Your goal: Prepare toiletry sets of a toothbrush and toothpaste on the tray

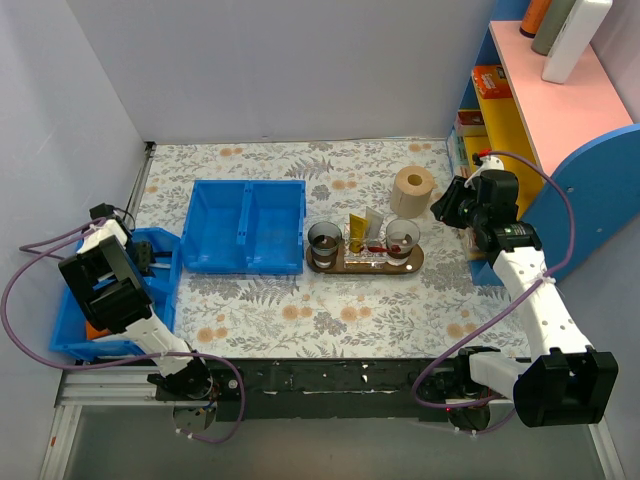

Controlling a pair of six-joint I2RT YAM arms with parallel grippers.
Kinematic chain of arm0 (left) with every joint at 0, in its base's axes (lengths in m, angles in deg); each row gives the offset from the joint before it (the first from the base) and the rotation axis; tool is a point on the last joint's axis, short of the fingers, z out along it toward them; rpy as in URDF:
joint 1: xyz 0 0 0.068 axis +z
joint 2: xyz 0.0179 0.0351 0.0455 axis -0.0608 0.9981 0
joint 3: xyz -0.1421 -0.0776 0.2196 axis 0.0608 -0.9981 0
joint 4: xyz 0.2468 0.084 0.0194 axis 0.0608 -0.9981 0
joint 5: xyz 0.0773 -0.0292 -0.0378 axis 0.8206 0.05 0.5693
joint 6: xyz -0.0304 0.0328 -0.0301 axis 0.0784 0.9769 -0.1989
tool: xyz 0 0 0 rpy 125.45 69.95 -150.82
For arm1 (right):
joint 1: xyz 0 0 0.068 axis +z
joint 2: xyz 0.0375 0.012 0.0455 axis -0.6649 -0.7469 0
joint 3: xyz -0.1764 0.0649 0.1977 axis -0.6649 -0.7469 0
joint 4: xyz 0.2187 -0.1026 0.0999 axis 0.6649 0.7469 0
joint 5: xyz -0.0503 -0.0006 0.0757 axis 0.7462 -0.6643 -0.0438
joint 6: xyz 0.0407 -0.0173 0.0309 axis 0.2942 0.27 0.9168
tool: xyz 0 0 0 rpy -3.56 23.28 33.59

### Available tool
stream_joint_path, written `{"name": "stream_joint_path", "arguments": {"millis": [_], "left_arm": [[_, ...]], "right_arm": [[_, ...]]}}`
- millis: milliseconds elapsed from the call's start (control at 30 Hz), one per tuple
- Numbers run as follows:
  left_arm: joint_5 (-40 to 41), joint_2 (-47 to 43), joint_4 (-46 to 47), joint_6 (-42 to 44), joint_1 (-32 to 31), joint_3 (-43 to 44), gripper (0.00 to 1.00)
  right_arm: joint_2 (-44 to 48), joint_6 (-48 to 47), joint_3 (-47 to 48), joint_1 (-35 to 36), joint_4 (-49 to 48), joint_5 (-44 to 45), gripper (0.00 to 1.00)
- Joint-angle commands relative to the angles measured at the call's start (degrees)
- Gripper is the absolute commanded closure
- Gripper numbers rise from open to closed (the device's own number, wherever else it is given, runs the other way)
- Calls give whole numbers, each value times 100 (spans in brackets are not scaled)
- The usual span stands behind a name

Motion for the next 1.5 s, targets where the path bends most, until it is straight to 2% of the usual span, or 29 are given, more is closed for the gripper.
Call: {"name": "stream_joint_path", "arguments": {"millis": [0, 100, 167, 433, 867, 1133, 1467], "left_arm": [[32, 208, 198, 25, -8, -147, 55], [31, 164, 287, -20, 1, -209, 50], [84, 190, 278, 24, -8, -192, 51], [216, 129, 199, 182, -8, -288, 77], [392, -828, 471, 744, 9, 300, 98], [357, -1189, 436, 1034, 9, 406, 100], [339, -2059, 489, 1975, 9, 205, 100]], "right_arm": [[-132, 19, 299, -40, -92, -61, 66], [-88, 19, 281, -49, -83, -43, 66], [-70, 19, 273, -49, -83, -35, 66], [-79, 63, 299, -40, -92, -8, 66], [44, 63, 299, -49, -83, -78, 66], [123, 10, 308, -49, -84, -175, 66], [351, -131, 316, -49, 13, -263, 66]]}}
